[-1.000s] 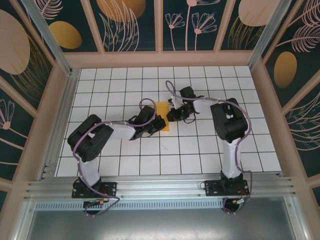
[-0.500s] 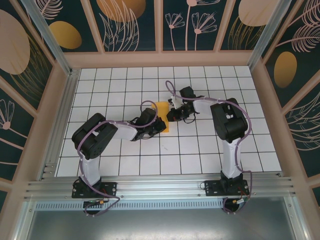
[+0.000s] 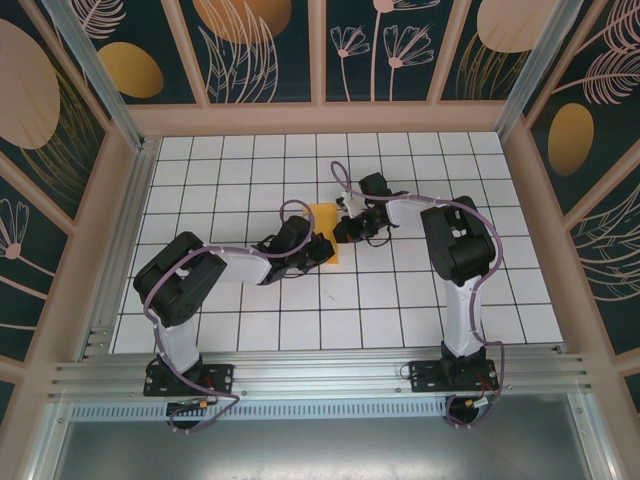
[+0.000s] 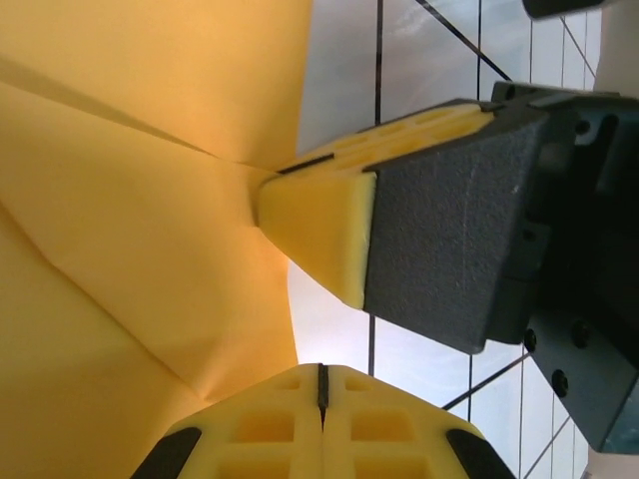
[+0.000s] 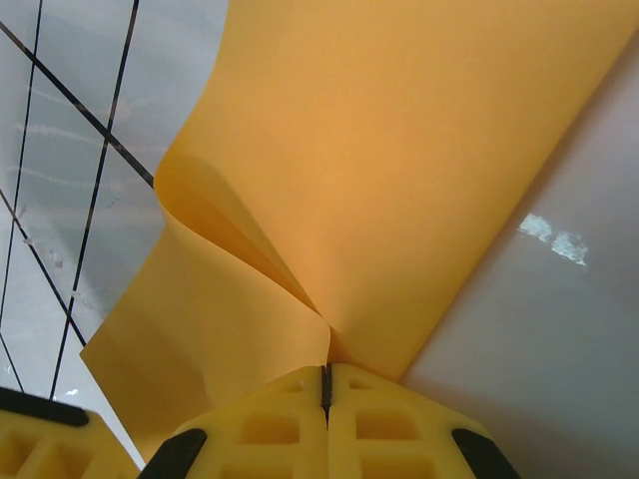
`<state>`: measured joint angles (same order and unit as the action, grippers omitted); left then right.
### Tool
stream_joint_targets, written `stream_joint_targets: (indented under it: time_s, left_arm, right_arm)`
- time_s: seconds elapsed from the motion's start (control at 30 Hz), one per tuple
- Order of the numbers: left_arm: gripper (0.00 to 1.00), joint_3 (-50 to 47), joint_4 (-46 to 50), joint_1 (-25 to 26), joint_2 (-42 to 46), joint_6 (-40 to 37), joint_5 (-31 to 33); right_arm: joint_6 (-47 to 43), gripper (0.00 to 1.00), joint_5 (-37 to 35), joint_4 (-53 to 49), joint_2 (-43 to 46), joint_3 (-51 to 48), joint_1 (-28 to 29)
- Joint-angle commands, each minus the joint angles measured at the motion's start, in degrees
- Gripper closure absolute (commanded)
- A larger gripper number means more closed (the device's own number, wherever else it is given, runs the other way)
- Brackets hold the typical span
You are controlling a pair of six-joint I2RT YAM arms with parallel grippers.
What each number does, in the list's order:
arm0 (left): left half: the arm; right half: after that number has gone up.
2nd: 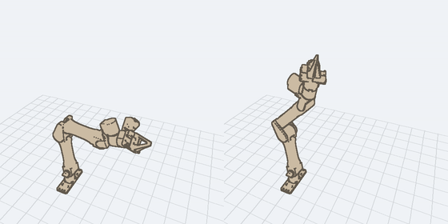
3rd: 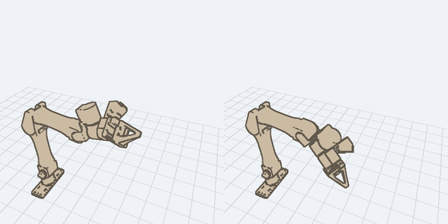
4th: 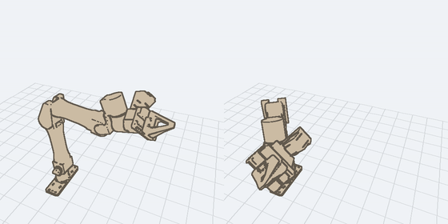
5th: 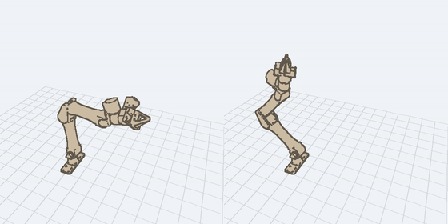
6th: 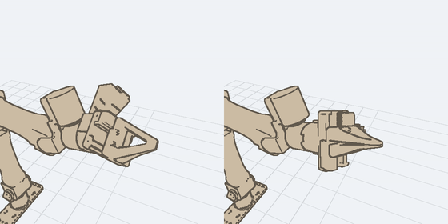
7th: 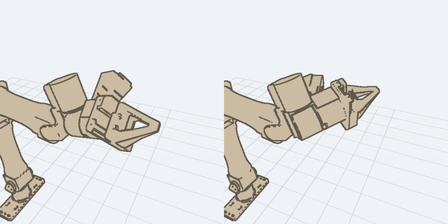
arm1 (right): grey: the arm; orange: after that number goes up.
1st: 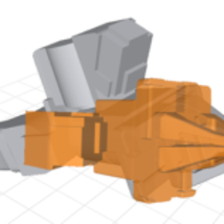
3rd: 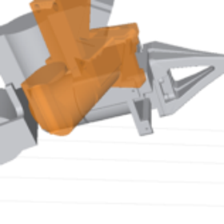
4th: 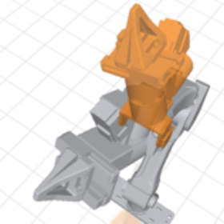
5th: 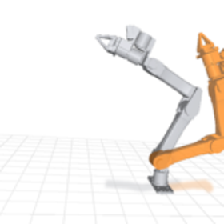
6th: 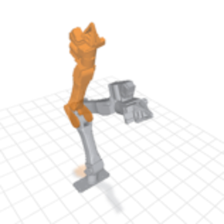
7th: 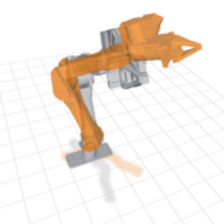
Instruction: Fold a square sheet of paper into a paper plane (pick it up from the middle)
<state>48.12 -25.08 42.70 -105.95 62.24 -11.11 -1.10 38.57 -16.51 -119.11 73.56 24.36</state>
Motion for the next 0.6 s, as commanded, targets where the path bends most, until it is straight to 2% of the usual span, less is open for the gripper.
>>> stream_joint_targets:
  time_s: [0.0,0.57]
  left_arm:
    - [0.96,-0.4,-2.0,1.0,-0.8,1.3,-0.3]
    - [0.99,-0.2,-2.4,1.6,-6.5,2.6,0.6]
  right_arm:
    - [0.0,1.0,-2.9,-1.6,0.5,0.4,0.7]
    - [0.0,1.0,-2.9,-1.5,0.3,-0.2,0.9]
